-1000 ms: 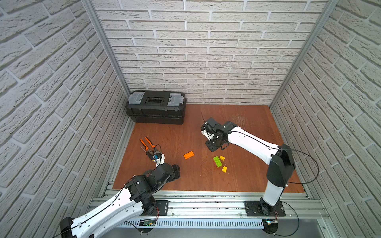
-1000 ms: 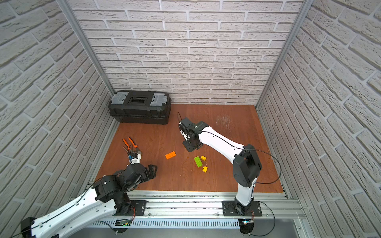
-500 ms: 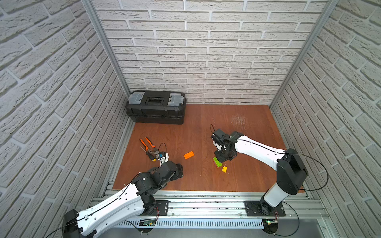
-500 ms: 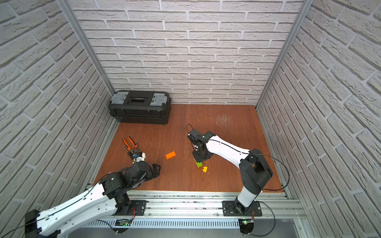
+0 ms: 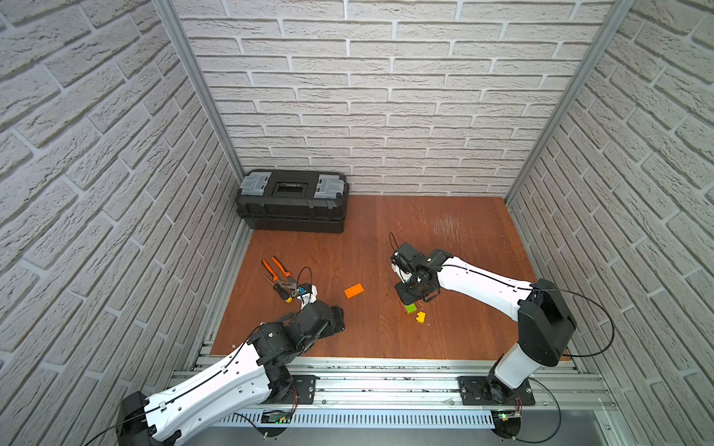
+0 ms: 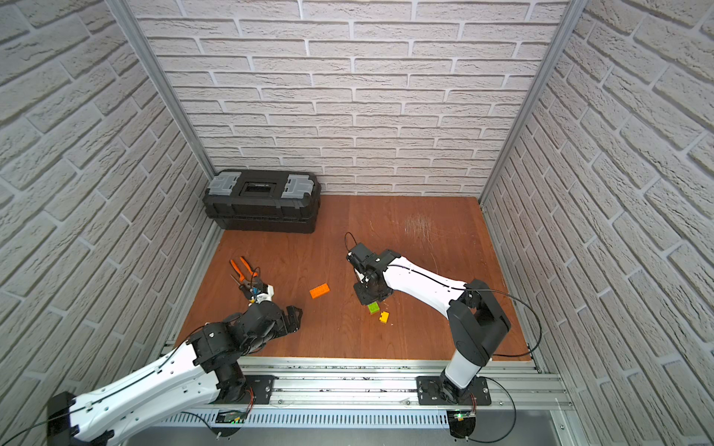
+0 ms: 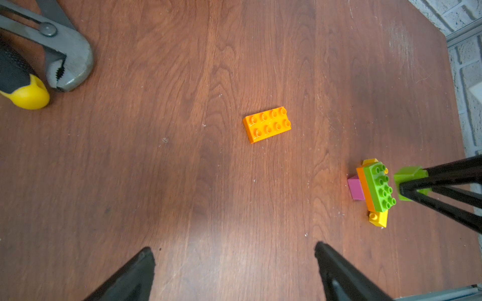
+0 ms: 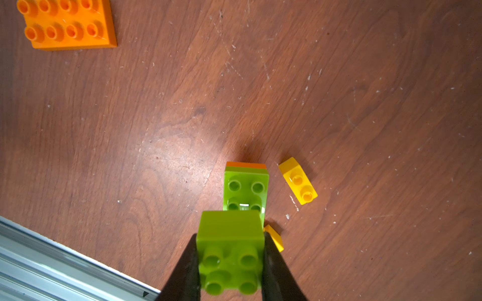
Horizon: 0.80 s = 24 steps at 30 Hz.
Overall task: Assemble a carrot with lego
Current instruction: Assemble the lego brick with the lego brick.
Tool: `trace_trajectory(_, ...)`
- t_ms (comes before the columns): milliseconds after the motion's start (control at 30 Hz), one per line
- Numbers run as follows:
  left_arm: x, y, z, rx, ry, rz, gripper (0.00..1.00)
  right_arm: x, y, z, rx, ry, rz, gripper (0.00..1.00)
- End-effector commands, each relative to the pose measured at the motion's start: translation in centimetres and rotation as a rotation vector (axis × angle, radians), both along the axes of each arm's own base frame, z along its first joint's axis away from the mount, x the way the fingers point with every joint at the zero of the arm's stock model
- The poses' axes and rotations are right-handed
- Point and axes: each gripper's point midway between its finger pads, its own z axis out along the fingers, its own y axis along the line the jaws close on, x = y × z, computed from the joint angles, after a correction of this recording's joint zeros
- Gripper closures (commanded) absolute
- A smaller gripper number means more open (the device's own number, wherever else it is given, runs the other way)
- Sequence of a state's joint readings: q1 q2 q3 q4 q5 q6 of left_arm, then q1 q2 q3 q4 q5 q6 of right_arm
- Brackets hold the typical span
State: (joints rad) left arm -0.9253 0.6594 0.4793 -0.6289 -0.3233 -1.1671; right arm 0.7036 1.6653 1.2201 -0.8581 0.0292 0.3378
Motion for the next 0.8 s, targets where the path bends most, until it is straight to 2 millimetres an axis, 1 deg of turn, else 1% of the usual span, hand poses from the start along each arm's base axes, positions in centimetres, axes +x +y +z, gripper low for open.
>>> trace_trajectory(0,0.1,-0.3,0.5,-0.015,-0.018,-0.009,0.02,-0.2,-0.3,-0.5,-0.019,0.002,-0.001,0.98)
trace_trajectory(500,0.0,-0.1,0.2,-0.024,-0.012,0.001,0.02,-0.9,-0.5,-2.0,-0.03,0.033,0.016,0.98)
trace_trajectory(767,-0.1,-0.1,0.2,-0.028,-0.012,0.004,0.02,-0.8,-0.6,-2.5,-0.047,0.04,0.018,0.98)
